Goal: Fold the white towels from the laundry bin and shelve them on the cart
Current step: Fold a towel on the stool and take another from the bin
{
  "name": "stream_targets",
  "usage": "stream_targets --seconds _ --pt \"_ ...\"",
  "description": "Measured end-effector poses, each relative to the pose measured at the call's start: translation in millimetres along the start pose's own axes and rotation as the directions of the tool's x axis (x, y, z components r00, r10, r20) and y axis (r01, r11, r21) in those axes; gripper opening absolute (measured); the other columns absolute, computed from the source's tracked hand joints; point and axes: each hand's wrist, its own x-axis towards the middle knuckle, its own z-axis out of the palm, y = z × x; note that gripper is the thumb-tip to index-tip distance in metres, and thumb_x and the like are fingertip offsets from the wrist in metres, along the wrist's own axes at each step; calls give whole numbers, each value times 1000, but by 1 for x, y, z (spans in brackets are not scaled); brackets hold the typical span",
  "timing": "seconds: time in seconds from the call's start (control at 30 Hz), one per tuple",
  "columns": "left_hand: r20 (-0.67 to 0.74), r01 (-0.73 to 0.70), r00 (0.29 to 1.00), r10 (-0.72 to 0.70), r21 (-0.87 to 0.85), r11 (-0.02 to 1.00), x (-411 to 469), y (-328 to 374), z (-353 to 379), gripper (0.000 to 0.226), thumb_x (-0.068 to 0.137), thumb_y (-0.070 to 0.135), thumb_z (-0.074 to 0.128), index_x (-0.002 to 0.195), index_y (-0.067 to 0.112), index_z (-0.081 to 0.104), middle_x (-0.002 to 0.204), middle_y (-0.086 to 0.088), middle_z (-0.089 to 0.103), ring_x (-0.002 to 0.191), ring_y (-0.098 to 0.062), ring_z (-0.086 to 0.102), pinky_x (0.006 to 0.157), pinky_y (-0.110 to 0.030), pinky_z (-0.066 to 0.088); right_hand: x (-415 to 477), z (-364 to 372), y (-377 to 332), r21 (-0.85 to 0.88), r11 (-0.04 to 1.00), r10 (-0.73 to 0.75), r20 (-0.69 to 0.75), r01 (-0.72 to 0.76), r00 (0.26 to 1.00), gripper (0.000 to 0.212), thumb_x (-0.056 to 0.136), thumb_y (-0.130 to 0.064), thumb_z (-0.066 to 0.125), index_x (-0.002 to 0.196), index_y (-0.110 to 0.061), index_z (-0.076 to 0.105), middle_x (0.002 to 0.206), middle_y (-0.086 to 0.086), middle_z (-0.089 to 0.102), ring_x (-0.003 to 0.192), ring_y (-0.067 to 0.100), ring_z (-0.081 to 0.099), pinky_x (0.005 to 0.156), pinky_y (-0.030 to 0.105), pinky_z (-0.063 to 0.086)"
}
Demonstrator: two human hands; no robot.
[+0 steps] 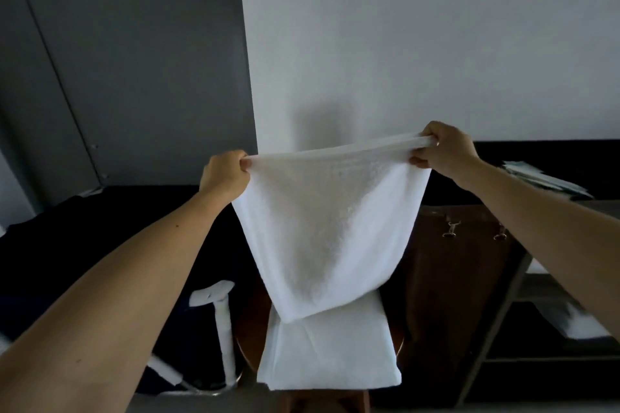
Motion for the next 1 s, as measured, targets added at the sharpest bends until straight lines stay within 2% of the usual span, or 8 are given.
stream_targets --seconds 0.13,0.2,0.33,0.47,0.53,0.67,0.83,1.0 --pt "94 -37 995 35 17 999 -37 -16 12 21 94 8 41 100 6 61 95 -15 61 87 -34 54 69 -31 35 -48 -4 12 -168 978 131 48 -121 990 25 85 3 62 71 -15 51 77 7 57 57 14 59 42 10 48" --pt "169 -39 985 35 20 999 -56 -27 17 22 96 11 40 104 9 60 97 -14 60 92 -36 56 70 -31 38 -72 -2 22 -211 960 198 58 -181 979 24 84 1 64 72 -15 53 76 8 58 56 13 59 40 10 47" --pt "300 -32 954 28 11 999 -103 -51 26 23 97 16 39 102 12 60 94 -11 58 91 -34 58 71 -35 46 -123 4 38 -277 922 309 102 -272 946 24 82 1 67 73 -16 53 71 8 59 40 5 60 42 13 50" --pt "347 -70 936 58 22 997 -134 -64 33 26 99 17 36 101 9 60 90 -11 58 82 -29 55 67 -35 44 -160 6 50 -318 884 402 138 -344 905 17 81 1 69 80 -10 56 72 8 60 55 13 62 44 15 52" --pt "356 -85 932 74 16 996 -140 -68 37 26 100 20 35 100 10 60 95 -13 60 86 -31 56 70 -36 44 -170 7 53 -338 866 431 131 -369 893 17 80 0 69 86 -8 56 74 7 58 59 14 60 43 15 52" --pt "368 -95 927 72 45 995 -139 -68 51 25 99 19 36 101 10 59 100 -13 59 91 -34 57 72 -36 44 -175 11 68 -413 822 476 123 -391 871 18 81 -6 70 81 -14 54 74 5 58 60 11 58 40 13 50" --pt "384 -97 921 64 66 993 -123 -68 83 26 99 18 35 101 10 59 101 -14 60 90 -34 56 71 -36 44 -156 24 101 -483 782 501 109 -395 859 17 83 -10 69 83 -14 52 76 5 54 64 13 54 58 24 53" --pt "426 -70 905 20 103 992 -95 -80 150 27 99 17 35 104 10 61 102 -13 61 91 -32 57 67 -34 41 -108 55 152 -516 757 539 146 -400 830 16 85 -7 66 91 -13 52 76 5 56 64 13 57 61 26 54"
